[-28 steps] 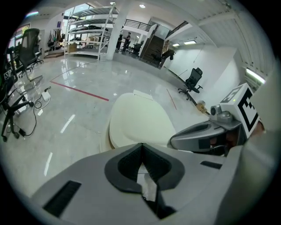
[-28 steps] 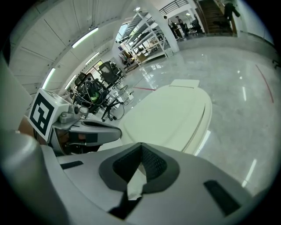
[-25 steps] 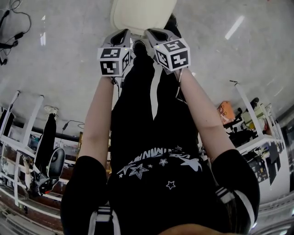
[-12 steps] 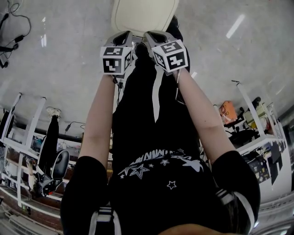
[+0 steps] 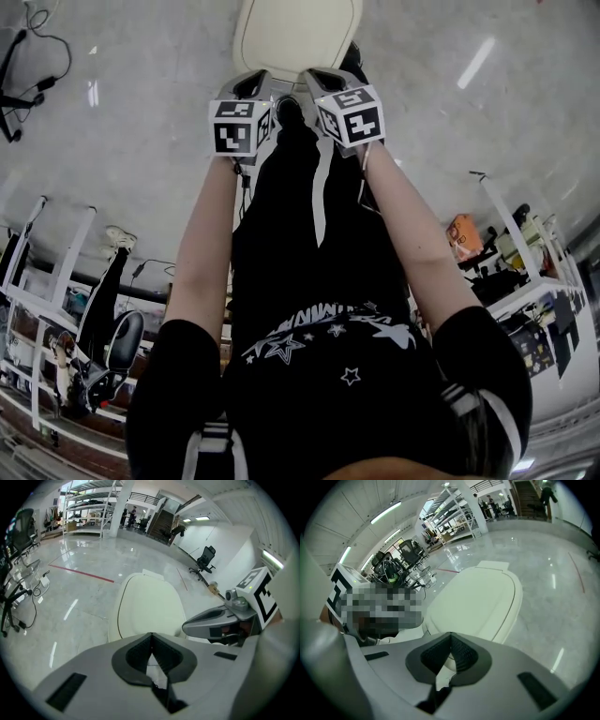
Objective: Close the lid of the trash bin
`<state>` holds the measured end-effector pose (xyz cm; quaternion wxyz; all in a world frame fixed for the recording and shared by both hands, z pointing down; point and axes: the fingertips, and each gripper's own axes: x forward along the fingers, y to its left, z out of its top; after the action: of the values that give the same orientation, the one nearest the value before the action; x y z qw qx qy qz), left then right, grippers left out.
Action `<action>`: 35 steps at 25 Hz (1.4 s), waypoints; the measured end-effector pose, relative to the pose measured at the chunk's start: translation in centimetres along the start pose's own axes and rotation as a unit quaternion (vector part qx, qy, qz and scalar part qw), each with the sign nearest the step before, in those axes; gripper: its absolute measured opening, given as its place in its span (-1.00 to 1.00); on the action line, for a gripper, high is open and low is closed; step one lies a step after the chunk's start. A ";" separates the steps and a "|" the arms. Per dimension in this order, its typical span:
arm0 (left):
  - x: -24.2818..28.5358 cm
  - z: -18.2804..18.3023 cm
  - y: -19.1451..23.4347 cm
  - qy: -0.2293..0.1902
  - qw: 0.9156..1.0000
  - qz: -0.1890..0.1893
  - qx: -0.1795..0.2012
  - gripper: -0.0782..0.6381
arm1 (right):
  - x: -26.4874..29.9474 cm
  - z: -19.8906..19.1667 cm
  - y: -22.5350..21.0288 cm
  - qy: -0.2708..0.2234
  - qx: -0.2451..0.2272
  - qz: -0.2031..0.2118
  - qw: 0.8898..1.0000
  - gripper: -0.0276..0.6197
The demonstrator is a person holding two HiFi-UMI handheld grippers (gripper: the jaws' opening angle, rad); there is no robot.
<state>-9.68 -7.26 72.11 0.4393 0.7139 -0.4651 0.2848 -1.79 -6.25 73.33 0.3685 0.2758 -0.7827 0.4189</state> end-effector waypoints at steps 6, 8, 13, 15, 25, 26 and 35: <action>-5.3 2.4 -2.0 -0.025 1.000 -0.004 -0.005 -0.75 | -4.0 2.8 1.0 -0.036 0.014 -0.018 0.999 -0.91; -7.4 3.1 -2.7 -0.038 0.999 -0.007 0.000 -0.75 | -6.1 4.1 2.2 -0.059 0.022 -0.019 0.998 -0.91; -13.2 4.9 -4.2 -0.073 0.997 -0.014 0.017 -0.75 | -11.6 6.4 6.3 -0.107 0.019 -0.020 0.994 -0.91; -14.9 6.0 -4.8 -0.089 0.996 -0.018 0.022 -0.75 | -13.8 7.4 7.3 -0.125 0.018 -0.026 0.992 -0.91; -21.9 8.7 -9.2 -0.149 0.988 -0.042 0.018 -0.75 | -21.7 10.0 10.9 -0.189 -0.004 -0.021 0.982 -0.91; -22.3 9.0 -9.5 -0.155 0.987 -0.040 0.017 -0.75 | -22.5 10.7 11.2 -0.205 -0.001 -0.020 0.979 -0.91; -26.8 9.2 -14.1 -0.212 0.977 -0.007 0.036 -0.75 | -29.3 10.4 12.8 -0.277 -0.024 0.007 0.961 -0.91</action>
<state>-7.63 -1.79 41.00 0.3069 0.7763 -0.5325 0.1403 2.02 -5.22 39.92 0.1407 0.3668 -0.8657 0.3101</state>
